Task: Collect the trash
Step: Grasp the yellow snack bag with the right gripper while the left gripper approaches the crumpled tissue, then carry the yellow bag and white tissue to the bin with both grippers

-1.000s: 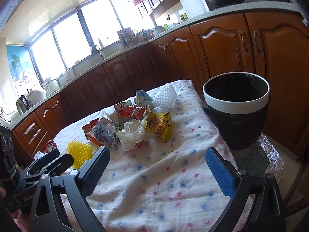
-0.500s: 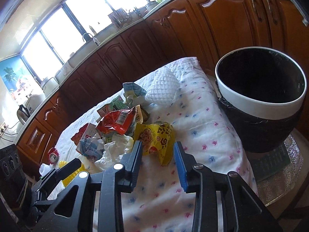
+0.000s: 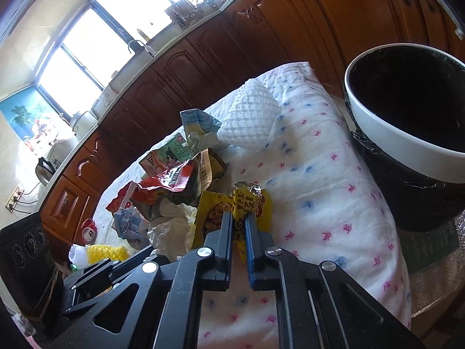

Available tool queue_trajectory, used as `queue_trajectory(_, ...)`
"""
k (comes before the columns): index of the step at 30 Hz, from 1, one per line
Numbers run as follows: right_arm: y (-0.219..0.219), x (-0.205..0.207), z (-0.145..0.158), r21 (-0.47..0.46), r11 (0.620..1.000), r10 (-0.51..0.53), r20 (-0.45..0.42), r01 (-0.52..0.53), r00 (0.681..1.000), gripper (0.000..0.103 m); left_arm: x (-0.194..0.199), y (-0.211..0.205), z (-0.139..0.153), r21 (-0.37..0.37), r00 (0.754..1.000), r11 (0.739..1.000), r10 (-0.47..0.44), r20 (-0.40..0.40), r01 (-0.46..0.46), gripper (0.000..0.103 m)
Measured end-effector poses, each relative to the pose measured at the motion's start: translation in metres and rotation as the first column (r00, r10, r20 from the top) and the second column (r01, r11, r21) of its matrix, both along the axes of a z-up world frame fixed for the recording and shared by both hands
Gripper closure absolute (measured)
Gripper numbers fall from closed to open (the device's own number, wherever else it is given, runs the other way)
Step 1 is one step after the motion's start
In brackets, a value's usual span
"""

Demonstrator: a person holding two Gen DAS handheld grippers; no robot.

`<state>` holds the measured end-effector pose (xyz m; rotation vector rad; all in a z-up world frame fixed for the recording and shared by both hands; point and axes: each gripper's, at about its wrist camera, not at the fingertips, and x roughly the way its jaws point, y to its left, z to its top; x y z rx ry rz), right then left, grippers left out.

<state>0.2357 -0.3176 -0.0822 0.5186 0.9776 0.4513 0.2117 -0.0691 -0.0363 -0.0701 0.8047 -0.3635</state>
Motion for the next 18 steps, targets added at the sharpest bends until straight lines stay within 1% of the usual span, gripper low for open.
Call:
queue_trajectory(5, -0.008, -0.015, 0.016, 0.0, 1.0, -0.008, 0.045, 0.008, 0.999, 0.096, -0.014, 0.003, 0.013, -0.028, 0.999, 0.999, -0.02, 0.035, 0.021, 0.092)
queue_trajectory(8, -0.02, -0.023, 0.027, 0.0, 1.0, -0.027, 0.066, 0.027, 0.997, 0.096, -0.02, -0.002, 0.023, -0.044, 0.997, 0.998, -0.044, 0.06, 0.046, 0.092)
queue_trajectory(11, -0.033, -0.03, 0.038, -0.018, 0.998, -0.057, 0.092, 0.059, 0.994, 0.096, -0.024, -0.009, 0.029, -0.066, 0.994, 0.994, -0.081, 0.067, 0.085, 0.092)
queue_trajectory(14, -0.048, -0.035, 0.043, -0.016, 0.997, -0.078, 0.099, 0.08, 0.992, 0.096, -0.021, -0.015, 0.028, -0.115, 0.992, 0.985, -0.123, 0.041, 0.127, 0.092)
queue_trajectory(17, -0.059, -0.038, 0.045, -0.017, 0.995, -0.091, 0.099, 0.094, 0.991, 0.096, -0.008, -0.013, 0.018, -0.207, 0.987, 0.968, -0.156, -0.039, 0.144, 0.092)
queue_trajectory(18, -0.061, -0.039, 0.046, -0.022, 0.995, -0.096, 0.099, 0.099, 0.99, 0.096, -0.002, -0.01, 0.014, -0.208, 0.987, 0.968, -0.153, -0.056, 0.138, 0.092)
